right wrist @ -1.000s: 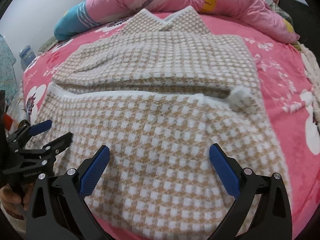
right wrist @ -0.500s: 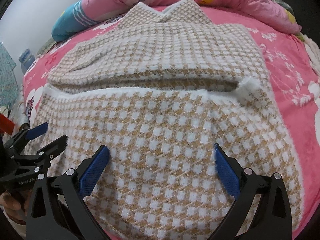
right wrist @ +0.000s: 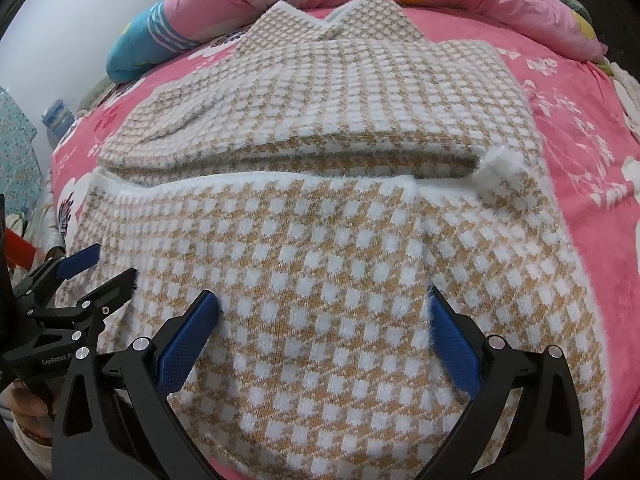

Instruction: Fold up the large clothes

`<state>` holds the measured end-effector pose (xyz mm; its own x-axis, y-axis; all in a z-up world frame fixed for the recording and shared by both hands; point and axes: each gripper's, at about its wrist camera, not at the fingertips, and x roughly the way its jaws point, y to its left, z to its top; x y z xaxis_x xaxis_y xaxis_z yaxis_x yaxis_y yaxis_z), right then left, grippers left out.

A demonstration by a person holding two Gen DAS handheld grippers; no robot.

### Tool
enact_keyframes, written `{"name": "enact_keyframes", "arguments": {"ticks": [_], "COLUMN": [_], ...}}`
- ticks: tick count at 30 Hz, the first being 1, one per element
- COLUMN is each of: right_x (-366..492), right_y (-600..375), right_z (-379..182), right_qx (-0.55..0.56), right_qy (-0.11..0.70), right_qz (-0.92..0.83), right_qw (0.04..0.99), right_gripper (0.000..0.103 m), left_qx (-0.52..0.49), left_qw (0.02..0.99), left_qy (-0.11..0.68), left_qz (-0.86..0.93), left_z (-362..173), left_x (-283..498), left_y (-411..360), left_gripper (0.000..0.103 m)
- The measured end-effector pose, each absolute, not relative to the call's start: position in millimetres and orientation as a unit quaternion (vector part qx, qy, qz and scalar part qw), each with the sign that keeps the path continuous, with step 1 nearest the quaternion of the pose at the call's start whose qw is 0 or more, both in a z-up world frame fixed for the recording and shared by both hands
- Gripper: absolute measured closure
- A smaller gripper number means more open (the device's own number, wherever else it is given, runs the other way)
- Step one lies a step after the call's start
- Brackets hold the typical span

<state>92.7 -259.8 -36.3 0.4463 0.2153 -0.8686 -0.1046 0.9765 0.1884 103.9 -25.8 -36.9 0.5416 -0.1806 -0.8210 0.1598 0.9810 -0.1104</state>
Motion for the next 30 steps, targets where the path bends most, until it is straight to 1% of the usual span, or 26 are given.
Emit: {"name": "enact_keyframes", "arguments": {"ticks": [5, 9, 12, 14, 18, 24, 30], "right_x": [92.7, 95.2, 97.8, 98.4, 101.2, 121.3, 166.6], "right_y": [-260.3, -259.3, -263.1, -269.4, -279.9, -286.1, -282.1], "right_z": [-36.6, -33.5, -26.6, -17.7, 5.7, 45.3, 79.1], "right_qx": [0.051, 0.043, 0.059, 0.086, 0.101, 0.095, 0.062], "right_qy": [0.522, 0.532, 0.538, 0.532, 0.508, 0.469, 0.435], "right_qz": [0.104, 0.114, 0.128, 0.145, 0.161, 0.179, 0.190], "right_qw": [0.845, 0.838, 0.831, 0.830, 0.840, 0.860, 0.878], "right_gripper": [0.006, 0.006, 0.006, 0.006, 0.006, 0.006, 0.006], "left_qx": [-0.006, -0.004, -0.003, -0.001, 0.005, -0.007, -0.028], "left_qw": [0.883, 0.894, 0.902, 0.907, 0.914, 0.920, 0.923], "left_qy": [0.460, 0.438, 0.423, 0.413, 0.397, 0.380, 0.370], "left_qz": [-0.092, -0.090, -0.086, -0.085, -0.083, -0.090, -0.101], "left_z": [-29.1, -12.7, 1.0, 9.2, 26.2, 47.2, 64.7], "left_x": [103.2, 99.6, 102.1, 105.6, 120.2, 153.8, 208.3], "left_y": [-22.7, -15.7, -10.3, -7.2, -4.0, 7.1, 21.4], "left_gripper": [0.010, 0.010, 0.010, 0.010, 0.010, 0.010, 0.010]}}
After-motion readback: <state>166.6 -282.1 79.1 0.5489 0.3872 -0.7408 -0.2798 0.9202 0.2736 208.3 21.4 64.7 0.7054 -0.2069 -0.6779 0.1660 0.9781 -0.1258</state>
